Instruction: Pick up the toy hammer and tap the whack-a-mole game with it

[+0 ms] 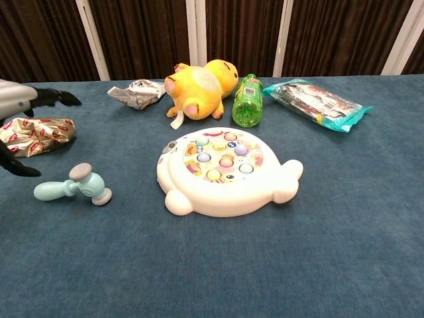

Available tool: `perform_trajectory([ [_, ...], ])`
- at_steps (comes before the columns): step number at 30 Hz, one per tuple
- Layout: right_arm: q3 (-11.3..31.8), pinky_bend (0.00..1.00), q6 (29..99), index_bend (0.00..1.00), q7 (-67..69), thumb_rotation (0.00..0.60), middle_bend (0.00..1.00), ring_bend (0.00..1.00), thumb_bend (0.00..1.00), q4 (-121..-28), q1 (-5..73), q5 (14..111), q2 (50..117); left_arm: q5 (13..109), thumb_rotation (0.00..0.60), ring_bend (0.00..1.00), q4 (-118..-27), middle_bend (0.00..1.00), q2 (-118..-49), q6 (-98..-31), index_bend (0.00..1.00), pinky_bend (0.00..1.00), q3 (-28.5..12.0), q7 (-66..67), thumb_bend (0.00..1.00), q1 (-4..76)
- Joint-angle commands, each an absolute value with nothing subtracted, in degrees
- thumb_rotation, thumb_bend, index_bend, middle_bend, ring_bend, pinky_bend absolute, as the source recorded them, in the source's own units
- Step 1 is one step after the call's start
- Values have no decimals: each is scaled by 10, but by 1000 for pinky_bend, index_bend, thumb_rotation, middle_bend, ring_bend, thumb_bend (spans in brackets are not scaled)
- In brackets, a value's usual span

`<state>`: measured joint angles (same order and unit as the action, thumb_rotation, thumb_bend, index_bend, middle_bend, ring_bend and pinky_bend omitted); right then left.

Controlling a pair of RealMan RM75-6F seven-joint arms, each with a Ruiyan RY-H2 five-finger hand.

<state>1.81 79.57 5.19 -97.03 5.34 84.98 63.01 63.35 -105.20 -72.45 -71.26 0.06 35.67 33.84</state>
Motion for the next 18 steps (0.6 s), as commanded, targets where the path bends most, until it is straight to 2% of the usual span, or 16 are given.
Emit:
perform_trajectory([
  [1, 16, 0, 802, 0, 42, 600, 0, 0, 221, -966, 53, 859, 633, 712, 600, 17, -1091, 0, -680, -781, 5, 118, 33, 297, 64, 280],
  [5, 16, 0, 818, 0, 25, 600, 0, 0, 221, -954, 51, 874, 640, 777, 600, 0, -1074, 0, -668, -849, 0, 28, 69, 255, 43, 221],
  [11, 20, 0, 849, 0, 10, 600, 0, 0, 221, -940, 48, 900, 653, 849, 600, 0, -1013, 0, -676, -940, 0, 12, 103, 161, 36, 140],
  [14, 19, 0, 862, 0, 1, 600, 0, 0, 221, -927, 46, 913, 662, 873, 600, 0, -971, 0, -680, -966, 0, 12, 107, 131, 36, 116],
  [18, 19, 0, 862, 0, -1, 600, 0, 0, 221, -921, 46, 911, 666, 870, 600, 0, -944, 0, -679, -960, 0, 12, 107, 108, 36, 102],
])
